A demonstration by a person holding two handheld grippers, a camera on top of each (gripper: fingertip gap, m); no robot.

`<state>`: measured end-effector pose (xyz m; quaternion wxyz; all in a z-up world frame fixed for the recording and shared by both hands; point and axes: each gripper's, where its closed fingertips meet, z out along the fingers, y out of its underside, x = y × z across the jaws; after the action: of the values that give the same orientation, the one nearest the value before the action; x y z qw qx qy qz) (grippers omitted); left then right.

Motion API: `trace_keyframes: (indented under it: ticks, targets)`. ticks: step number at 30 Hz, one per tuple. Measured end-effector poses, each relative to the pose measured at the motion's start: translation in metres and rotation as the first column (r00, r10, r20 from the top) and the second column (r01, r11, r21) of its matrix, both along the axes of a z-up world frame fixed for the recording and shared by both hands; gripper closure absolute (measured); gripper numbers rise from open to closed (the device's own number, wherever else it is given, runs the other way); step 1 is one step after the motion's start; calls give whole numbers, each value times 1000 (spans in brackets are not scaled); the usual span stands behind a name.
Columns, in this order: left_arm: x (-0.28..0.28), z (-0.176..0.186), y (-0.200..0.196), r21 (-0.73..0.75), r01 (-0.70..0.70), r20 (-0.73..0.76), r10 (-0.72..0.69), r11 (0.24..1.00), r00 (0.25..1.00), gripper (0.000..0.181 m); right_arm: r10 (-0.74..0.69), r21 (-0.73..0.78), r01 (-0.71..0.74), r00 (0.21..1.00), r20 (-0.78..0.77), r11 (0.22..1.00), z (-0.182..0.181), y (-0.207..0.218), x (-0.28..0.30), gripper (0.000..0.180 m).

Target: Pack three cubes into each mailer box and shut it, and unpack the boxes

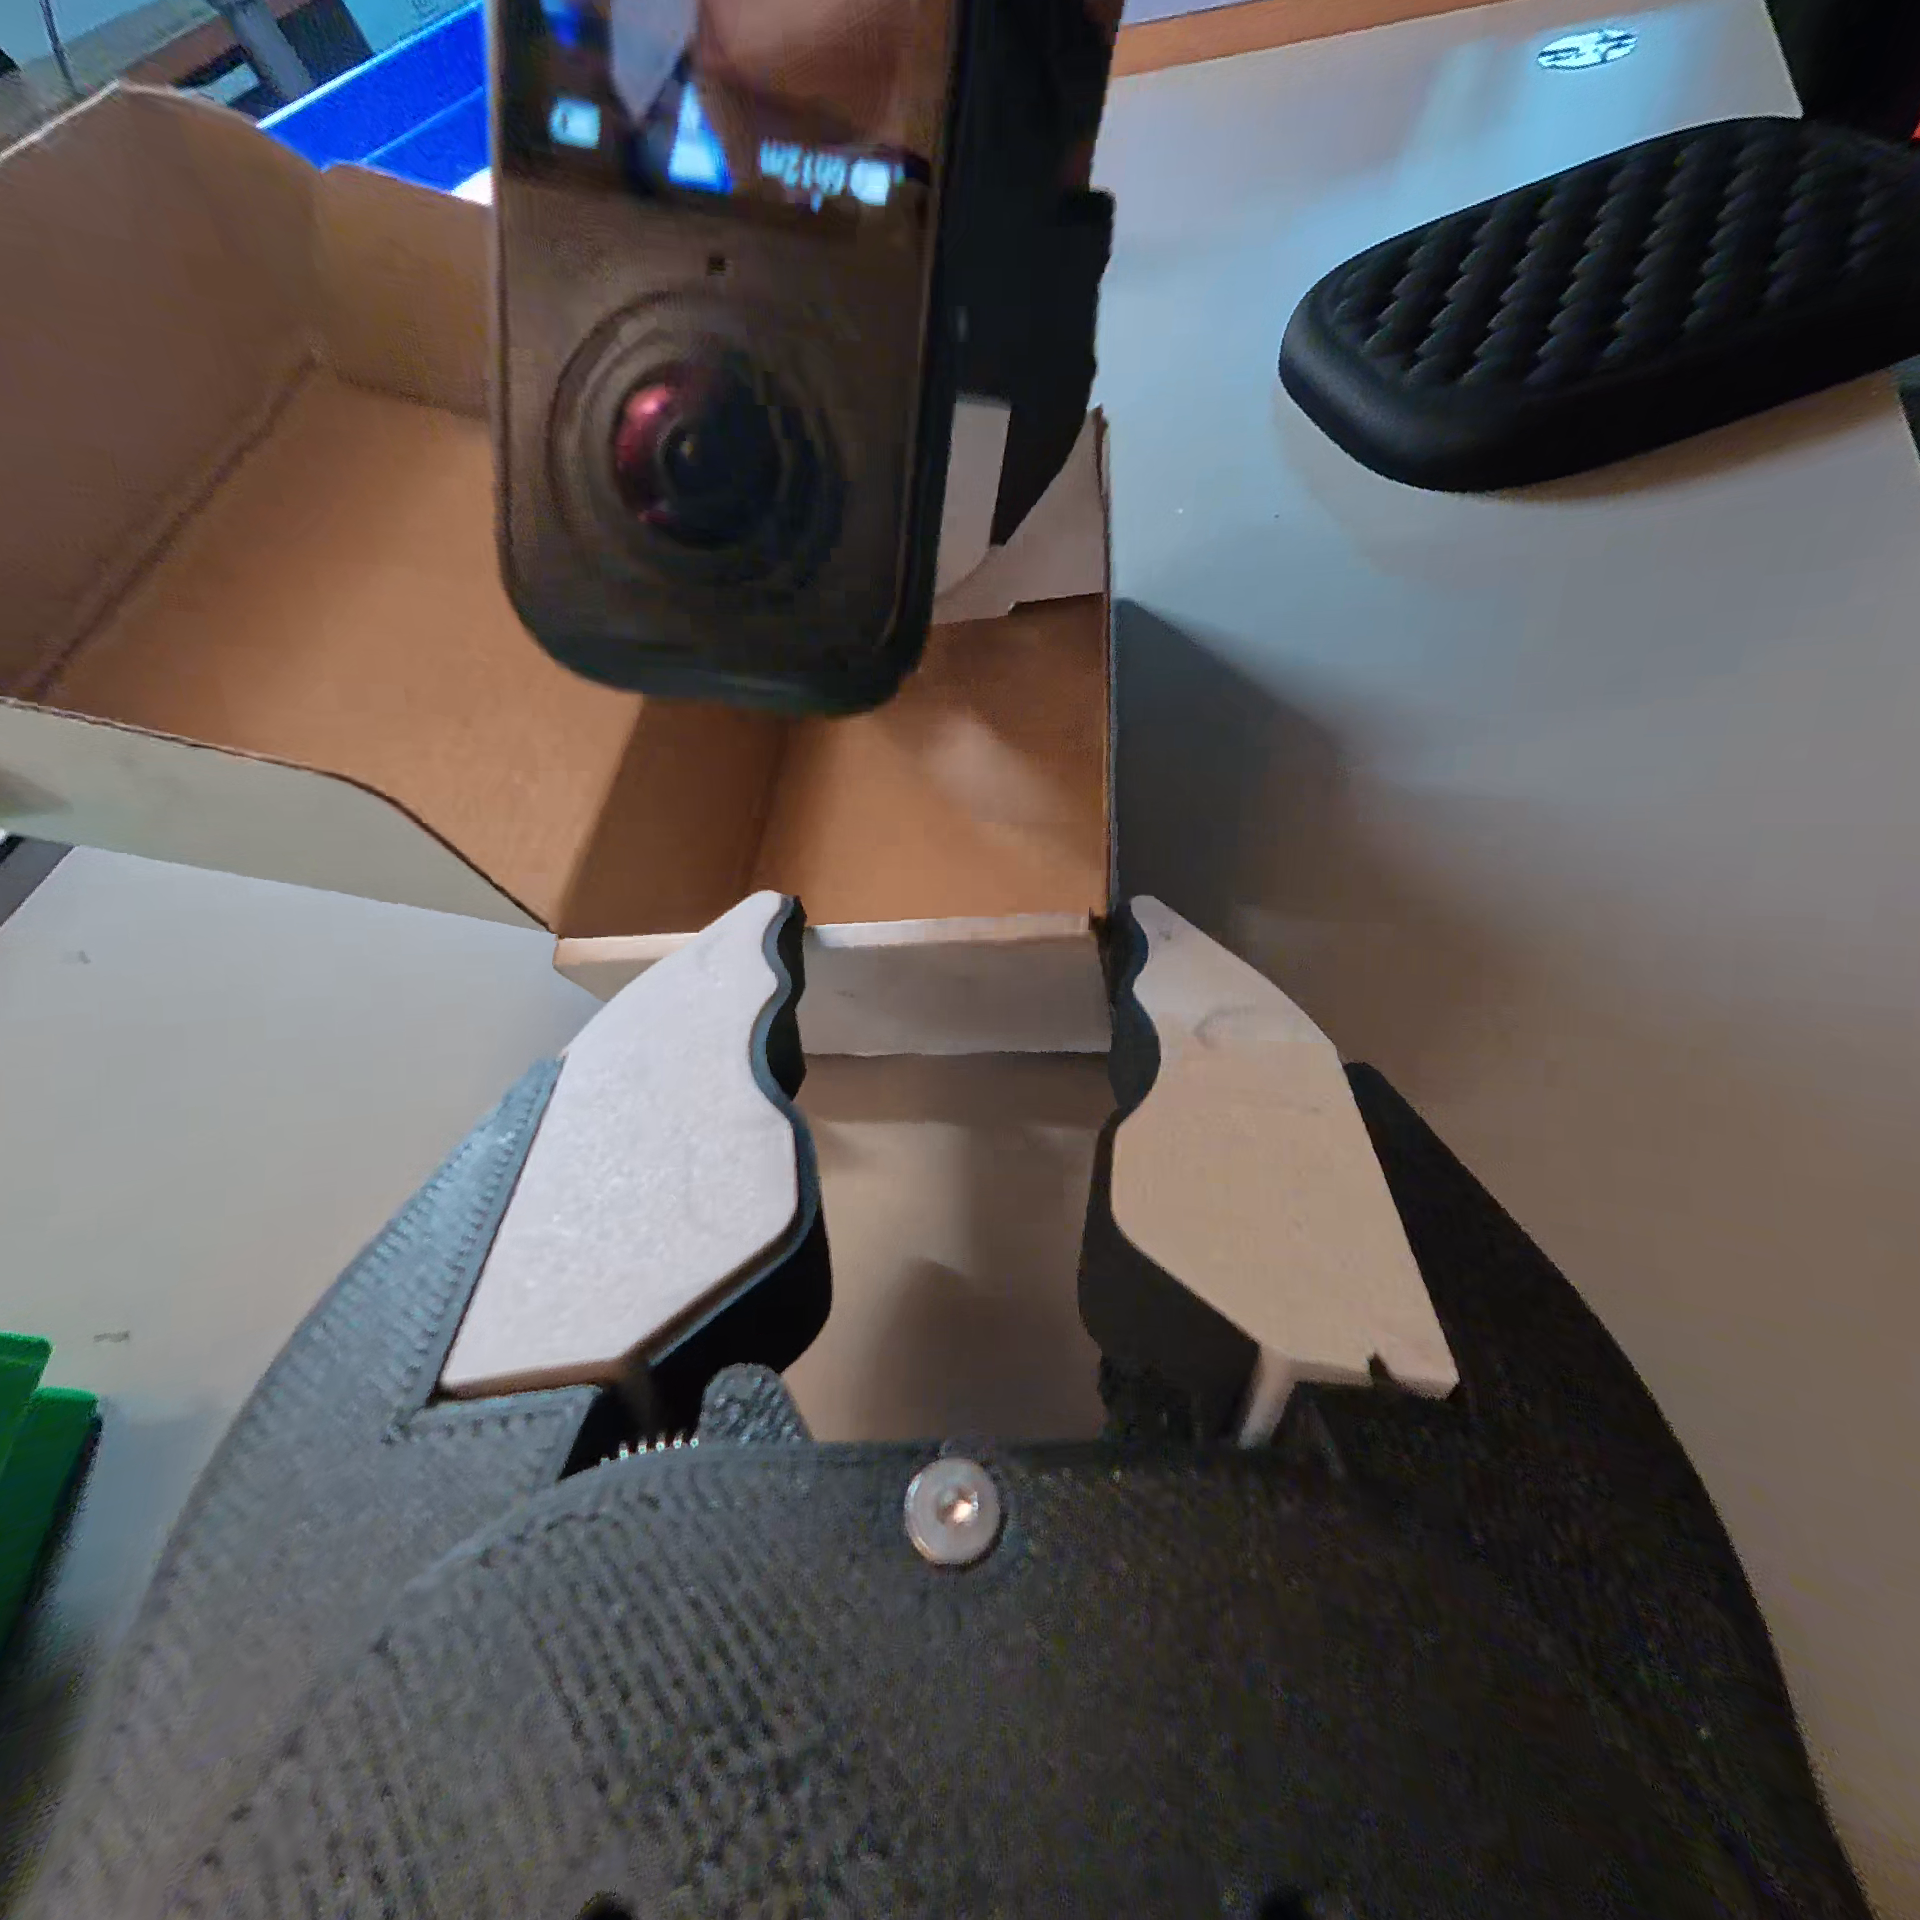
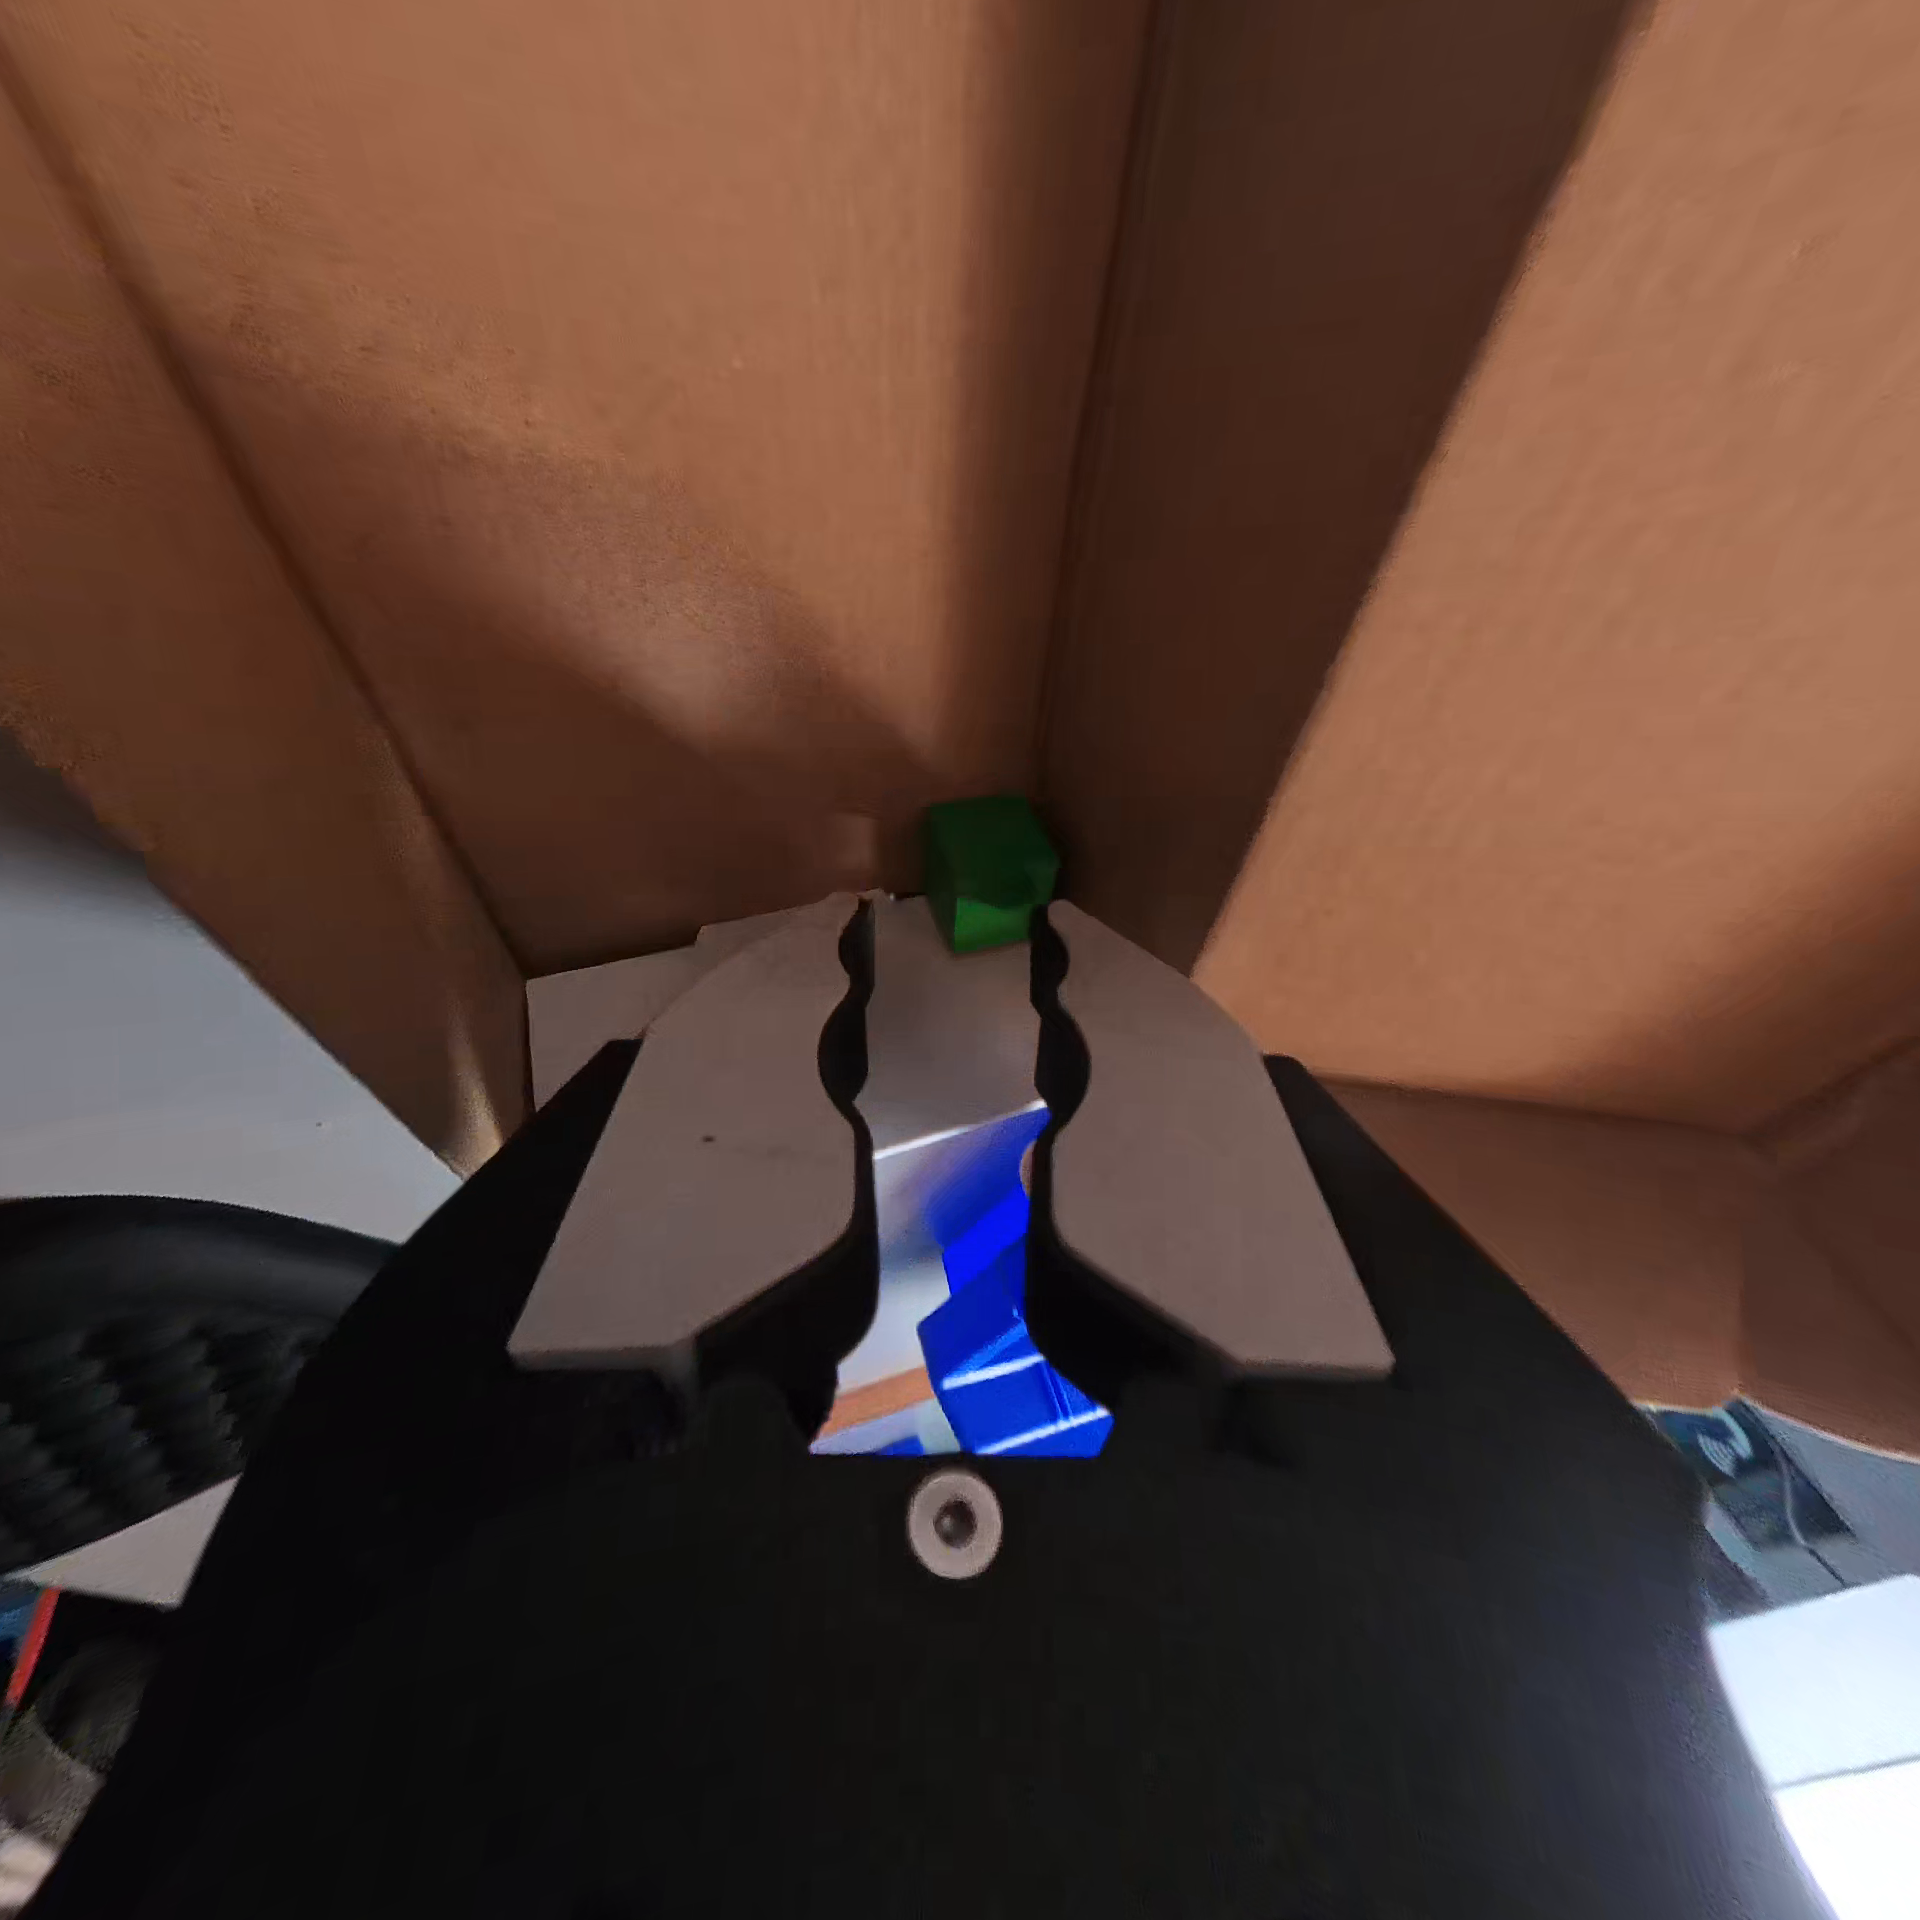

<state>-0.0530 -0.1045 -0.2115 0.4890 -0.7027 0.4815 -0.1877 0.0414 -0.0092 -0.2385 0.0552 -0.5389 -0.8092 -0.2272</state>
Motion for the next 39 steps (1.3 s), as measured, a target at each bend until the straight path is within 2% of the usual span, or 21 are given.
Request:
trace_keyframes:
  ticks: [5, 11, 14, 18, 21, 26, 28, 30, 31, 33, 36, 39]
  targets:
    - [1, -1, -1, 6, 8, -5, -8, 1000, 1000, 125, 8, 52, -12, 996, 84, 999, -1, 6, 2, 157]
    - [2, 0, -1, 7, 8, -6, -8, 1000, 1000, 125, 37, 67, -45, 993, 114, 997, -3, 11, -3, 165]
    - [2, 0, -1, 7, 8, -6, -8, 1000, 1000, 125, 70, 18, -71, 996, 52, 997, -3, 3, -10, 166]
    - [1, -1, -1, 8, 8, -11, -8, 1000, 1000, 125, 80, -153, -100, 988, -134, 983, 3, -23, -29, 168]
    - [1, -1, -1, 8, 7, -11, -7, 1000, 1000, 125, 54, -168, -84, 983, -176, 982, 11, -20, -30, 154]
    - [1, -1, -1, 10, 8, -14, -7, 1000, 1000, 125, 28, -207, -65, 984, -176, 976, -4, -21, -31, 137]
    - [1, -1, -1, 11, 8, -14, -8, 1000, 1000, 125, 15, -220, -55, 983, -181, 974, -11, -20, -33, 140]
    - [1, -1, -1, 11, 9, -13, -8, 1000, 1000, 125, 17, -220, -63, 979, -205, 973, -13, -19, -36, 158]
    - [1, -1, -1, 11, 9, -13, -9, 1000, 1000, 125, 18, -237, -72, 975, -220, 969, -11, -21, -37, 158]
    - [0, -1, -1, 10, 9, -11, -9, 1000, 1000, 125, 10, -272, -89, 960, -279, 958, 3, -28, -41, 158]
    - [1, 0, -1, 6, 10, -5, -10, 1000, 1000, 125, -25, -291, -98, 920, -391, 952, 48, -27, -42, 158]
    - [1, 0, -1, 7, 10, -6, -10, 1000, 1000, 125, -91, -240, -31, 872, -481, 970, 99, 4, -24, 158]
